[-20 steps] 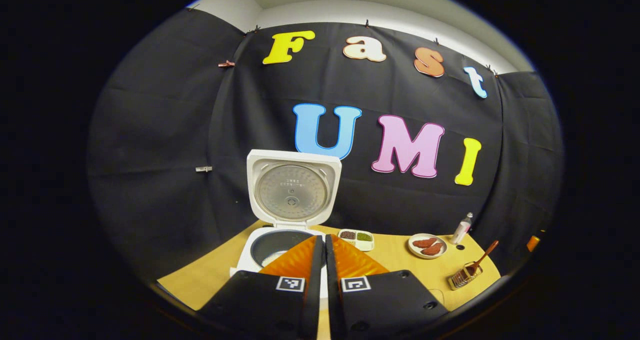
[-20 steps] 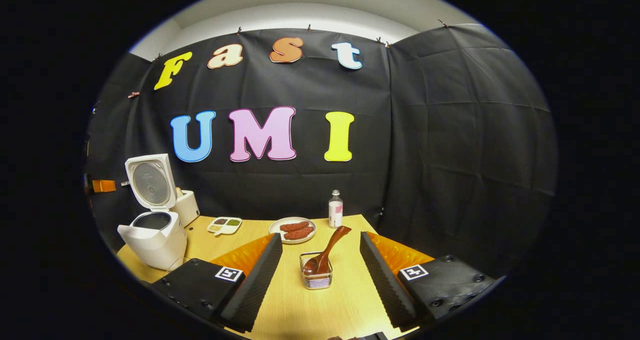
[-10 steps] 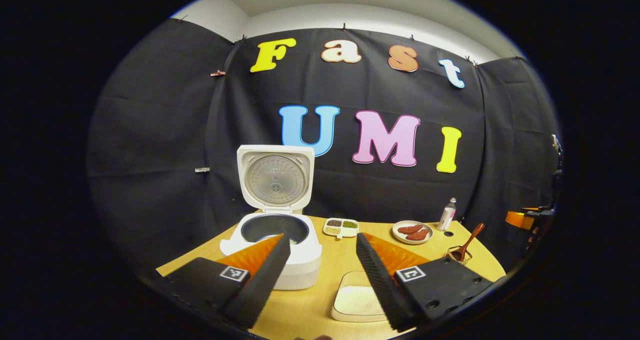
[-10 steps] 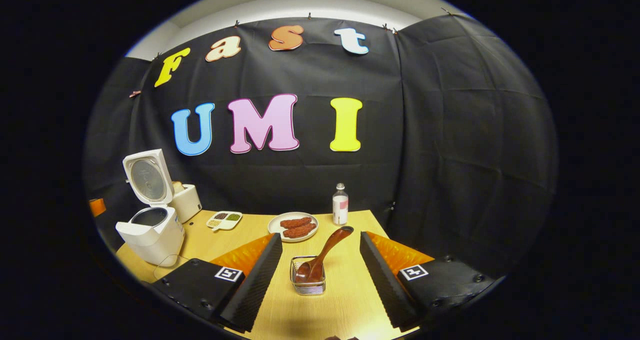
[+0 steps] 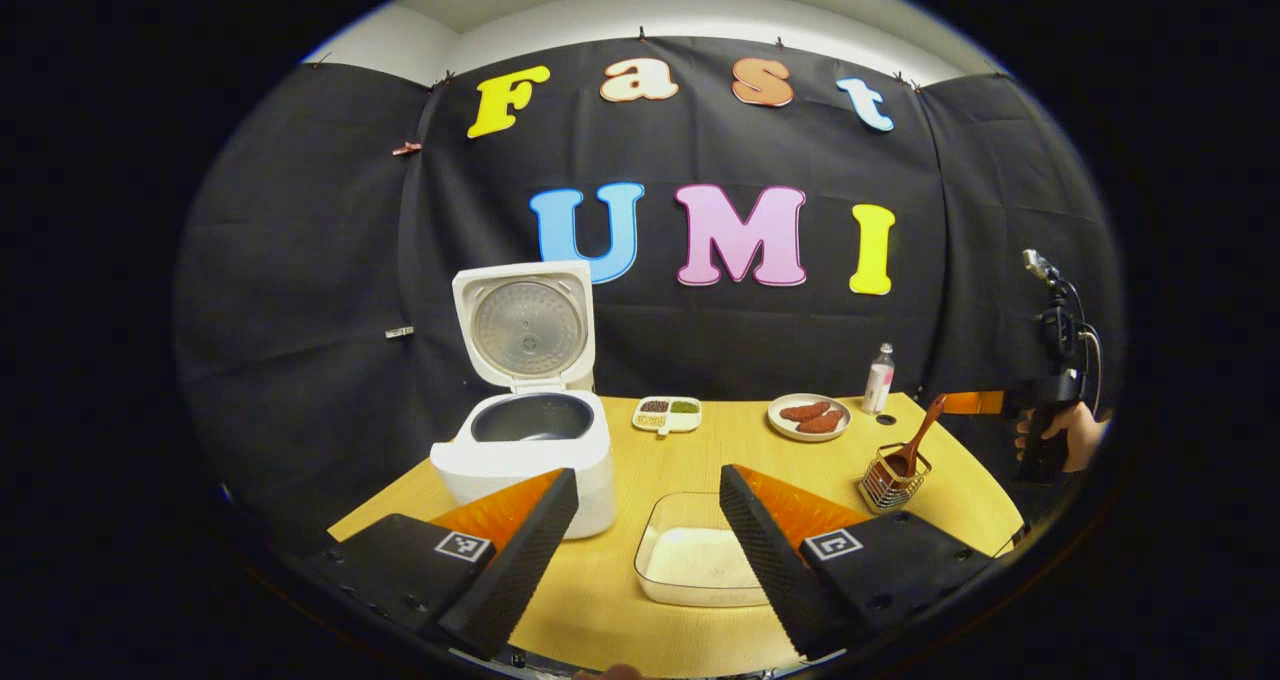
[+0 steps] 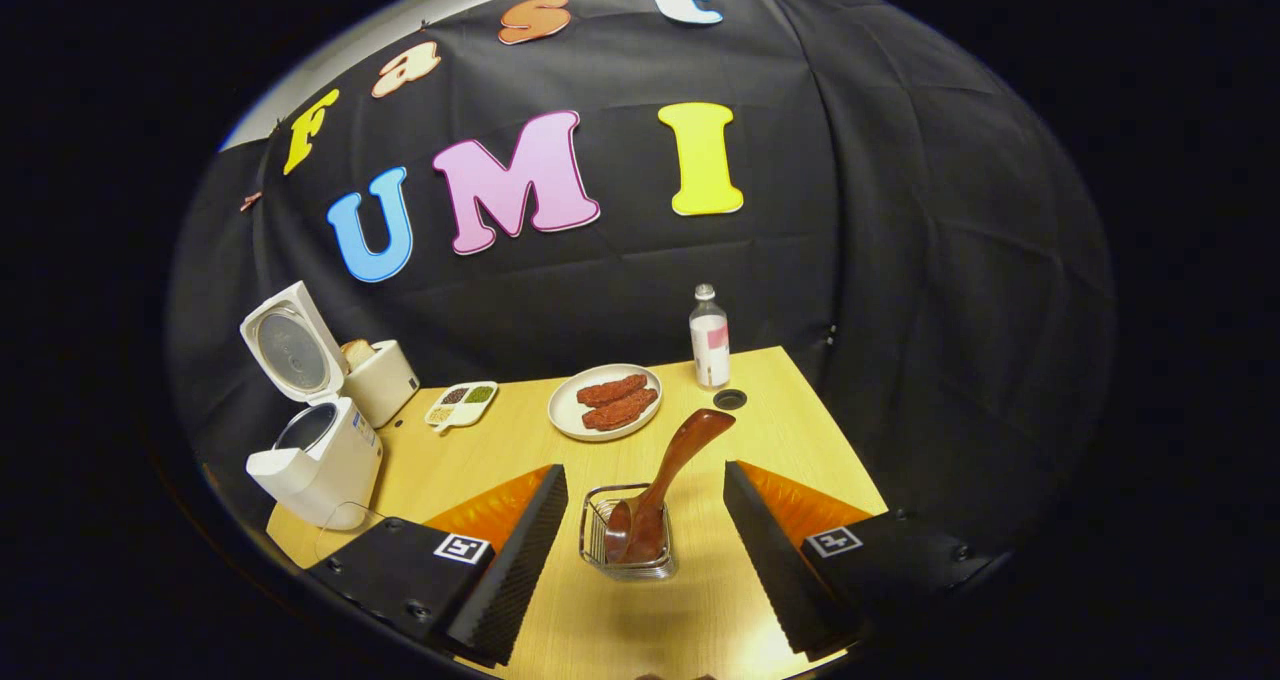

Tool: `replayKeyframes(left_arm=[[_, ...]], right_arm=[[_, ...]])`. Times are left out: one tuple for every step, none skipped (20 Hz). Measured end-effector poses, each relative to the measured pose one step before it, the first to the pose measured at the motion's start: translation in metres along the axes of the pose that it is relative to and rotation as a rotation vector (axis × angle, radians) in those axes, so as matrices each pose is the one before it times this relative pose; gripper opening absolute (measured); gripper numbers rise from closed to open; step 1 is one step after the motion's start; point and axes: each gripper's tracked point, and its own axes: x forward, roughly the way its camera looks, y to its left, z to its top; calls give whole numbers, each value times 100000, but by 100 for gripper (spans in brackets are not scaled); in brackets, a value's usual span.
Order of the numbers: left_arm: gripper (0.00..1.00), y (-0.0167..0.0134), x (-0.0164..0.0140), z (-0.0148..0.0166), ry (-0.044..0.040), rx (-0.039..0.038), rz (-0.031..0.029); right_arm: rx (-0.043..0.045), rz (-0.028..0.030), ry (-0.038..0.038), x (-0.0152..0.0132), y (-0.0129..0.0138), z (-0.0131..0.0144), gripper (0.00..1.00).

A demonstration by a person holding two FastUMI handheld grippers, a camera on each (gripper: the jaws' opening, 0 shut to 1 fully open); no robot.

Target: Close the left gripper, press the button to open the rice cooker; take a wooden spoon from the chopstick holder with the right hand, scoop a spoonful of rice and pour it into the rice cooker, then put the wooden spoon back into the chopstick holder.

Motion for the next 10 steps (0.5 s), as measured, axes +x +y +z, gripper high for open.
replayKeyframes(left_arm=[[98,-181,-269,361,-245,381,386],[98,-82,-112,187,6,589,813],[98,-68,-35,112,324,414,787],[98,-1,-199,4,412,-144,581],[98,-56,-136,52,513,-775,457],[98,84,-64,-248,1009,-1179,393],[98,93,80,-450,1709,-1394,318],[98,195,122,-865,2473,-2001,638],[98,418,98,-708,2205,-2236,1079],[98,642,43,-784,2154,-1829,1662]], right_arm=[[-1048,-608,782,1272,-436,-398,99],[-342,-321,1787,1427,-389,-509,99],[562,-2,2670,1202,-221,-761,99],[800,-384,2803,1429,-248,-898,99],[-41,-943,2962,1297,-405,-909,99],[-207,-1649,2435,1380,-578,-640,99],[593,-1017,1816,999,-288,-449,99],[1410,150,428,830,116,-48,99],[1223,511,-98,811,5,75,99],[1426,-595,403,761,-392,-137,98]])
